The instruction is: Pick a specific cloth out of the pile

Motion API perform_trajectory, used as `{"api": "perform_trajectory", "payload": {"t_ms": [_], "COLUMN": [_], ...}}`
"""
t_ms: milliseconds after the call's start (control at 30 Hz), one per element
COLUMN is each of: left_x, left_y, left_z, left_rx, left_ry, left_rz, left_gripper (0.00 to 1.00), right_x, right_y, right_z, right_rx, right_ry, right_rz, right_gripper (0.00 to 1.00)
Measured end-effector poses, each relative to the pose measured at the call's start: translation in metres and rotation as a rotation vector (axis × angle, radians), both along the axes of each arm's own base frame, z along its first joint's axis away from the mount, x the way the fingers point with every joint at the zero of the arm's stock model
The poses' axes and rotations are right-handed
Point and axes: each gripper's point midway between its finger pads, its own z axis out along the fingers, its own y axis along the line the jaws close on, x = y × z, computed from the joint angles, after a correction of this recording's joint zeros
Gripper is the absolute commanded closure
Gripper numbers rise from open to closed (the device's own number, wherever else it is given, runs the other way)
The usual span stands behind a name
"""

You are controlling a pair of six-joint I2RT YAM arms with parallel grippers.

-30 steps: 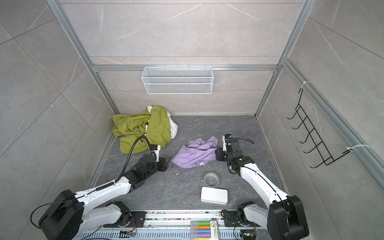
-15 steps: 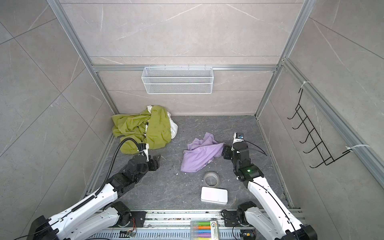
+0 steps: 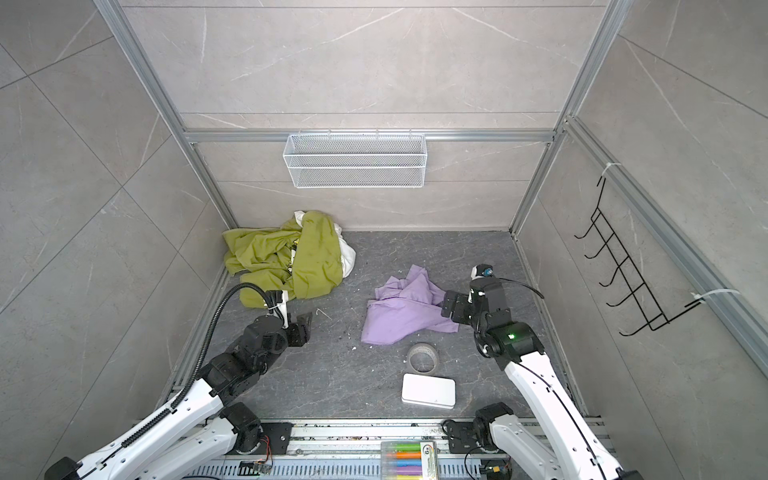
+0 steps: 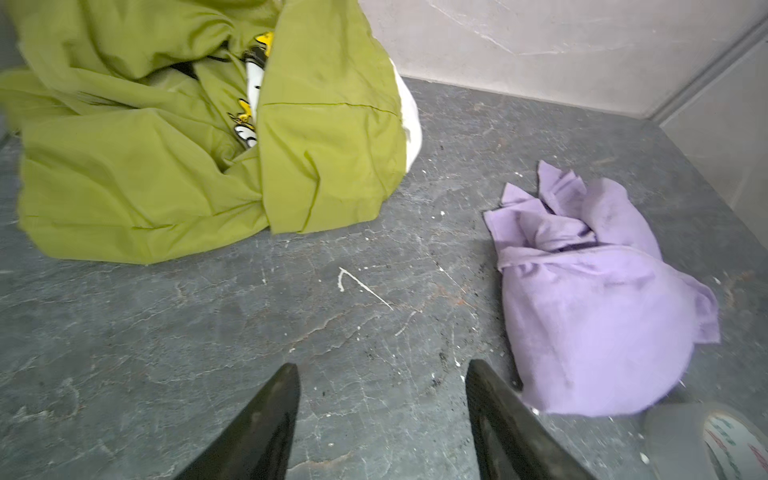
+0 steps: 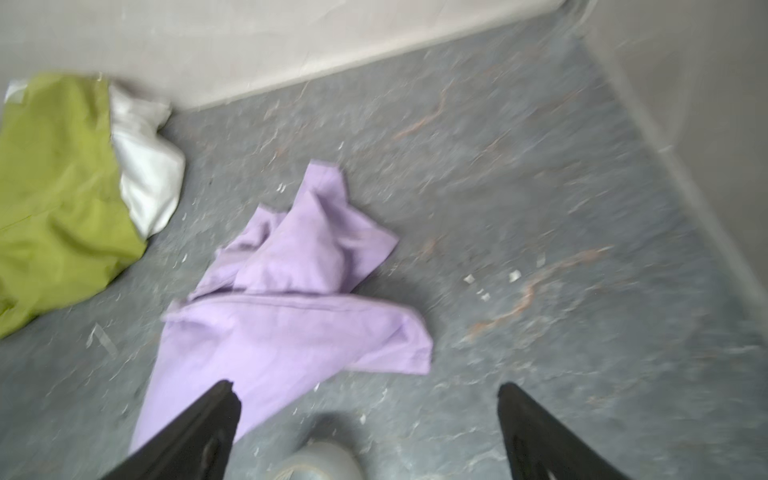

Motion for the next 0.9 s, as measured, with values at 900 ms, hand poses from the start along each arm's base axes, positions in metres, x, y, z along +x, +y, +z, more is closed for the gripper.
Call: {"api": "perform_trajectory", "payload": {"t_ms": [900], "left_x": [0.091], "left_y": [0.118], "left_z": [-0.091], "left_rx": [0.392], "left_ry": [0.051], "left_rz": [0.189], "left_gripper": [0.41], "right_x": [0.042], "right_y": [-0.060], "right_z": [-0.113], "right_rx": [-0.364], "right_ry": [-0.360], "right_rz": [-0.219], "right_gripper": [0.01]}}
